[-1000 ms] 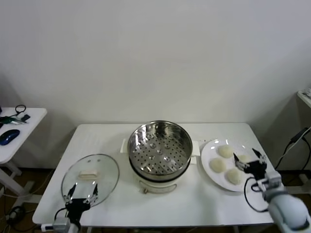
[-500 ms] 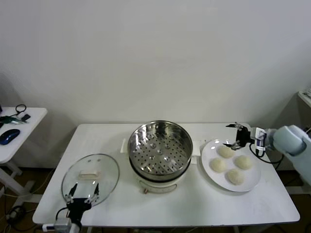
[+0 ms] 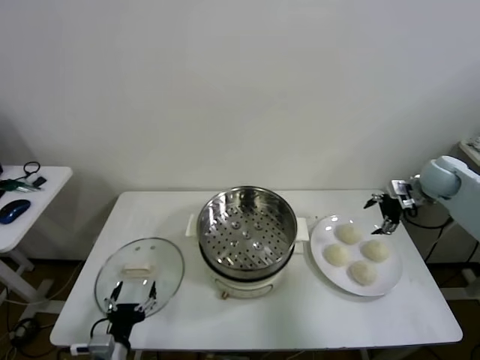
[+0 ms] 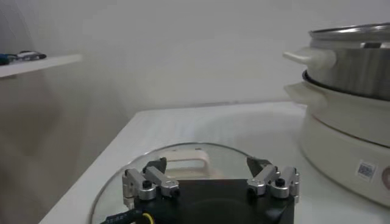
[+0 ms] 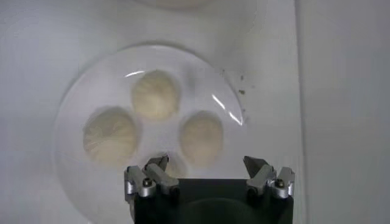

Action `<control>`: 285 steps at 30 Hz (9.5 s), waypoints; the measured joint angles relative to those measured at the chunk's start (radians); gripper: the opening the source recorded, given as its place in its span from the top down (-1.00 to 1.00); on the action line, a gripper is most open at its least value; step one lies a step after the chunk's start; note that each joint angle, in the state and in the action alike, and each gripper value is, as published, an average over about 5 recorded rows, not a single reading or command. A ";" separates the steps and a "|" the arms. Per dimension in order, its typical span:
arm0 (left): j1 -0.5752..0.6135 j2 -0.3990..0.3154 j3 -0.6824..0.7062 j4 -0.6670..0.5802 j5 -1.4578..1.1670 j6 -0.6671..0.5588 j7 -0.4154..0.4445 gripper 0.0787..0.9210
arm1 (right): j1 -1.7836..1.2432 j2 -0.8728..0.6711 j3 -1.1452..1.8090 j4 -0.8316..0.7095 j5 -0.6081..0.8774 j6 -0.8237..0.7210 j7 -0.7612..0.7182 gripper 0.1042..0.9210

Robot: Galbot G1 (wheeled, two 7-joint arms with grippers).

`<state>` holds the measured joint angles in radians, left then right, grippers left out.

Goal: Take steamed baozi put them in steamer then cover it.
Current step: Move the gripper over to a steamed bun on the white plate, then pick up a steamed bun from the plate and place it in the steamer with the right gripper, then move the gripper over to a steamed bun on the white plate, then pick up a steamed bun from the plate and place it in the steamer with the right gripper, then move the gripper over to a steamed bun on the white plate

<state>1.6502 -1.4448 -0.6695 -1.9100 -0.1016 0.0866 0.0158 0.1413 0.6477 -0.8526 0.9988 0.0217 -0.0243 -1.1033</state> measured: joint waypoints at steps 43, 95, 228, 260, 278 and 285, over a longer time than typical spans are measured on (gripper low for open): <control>0.008 -0.008 -0.008 0.040 0.019 -0.004 -0.033 -0.77 | -0.032 0.343 0.008 -0.421 -0.136 0.026 -0.023 -0.32; 0.025 -0.034 -0.011 0.019 0.049 -0.006 -0.069 -0.77 | 0.346 0.620 -0.420 0.130 -0.327 0.538 0.142 -0.32; 0.024 -0.038 0.009 0.038 0.101 -0.039 -0.077 -0.77 | 0.481 0.596 -0.629 0.440 0.816 -0.647 0.559 -0.14; 0.022 -0.035 0.013 0.010 0.104 -0.036 -0.074 -0.77 | 0.865 0.150 -0.960 0.499 0.639 -0.305 0.186 -0.76; 0.022 -0.043 0.008 0.009 0.102 -0.037 -0.073 -0.77 | 0.432 -0.102 -0.731 0.433 0.297 -0.266 0.147 -0.76; 0.022 -0.045 0.007 0.021 0.106 -0.044 -0.074 -0.77 | 0.259 -0.110 -0.603 0.388 0.227 -0.280 0.160 -0.76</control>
<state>1.6720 -1.4895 -0.6626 -1.8893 0.0040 0.0425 -0.0583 0.4001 0.5378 -1.4556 1.3873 0.2487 -0.3040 -0.9431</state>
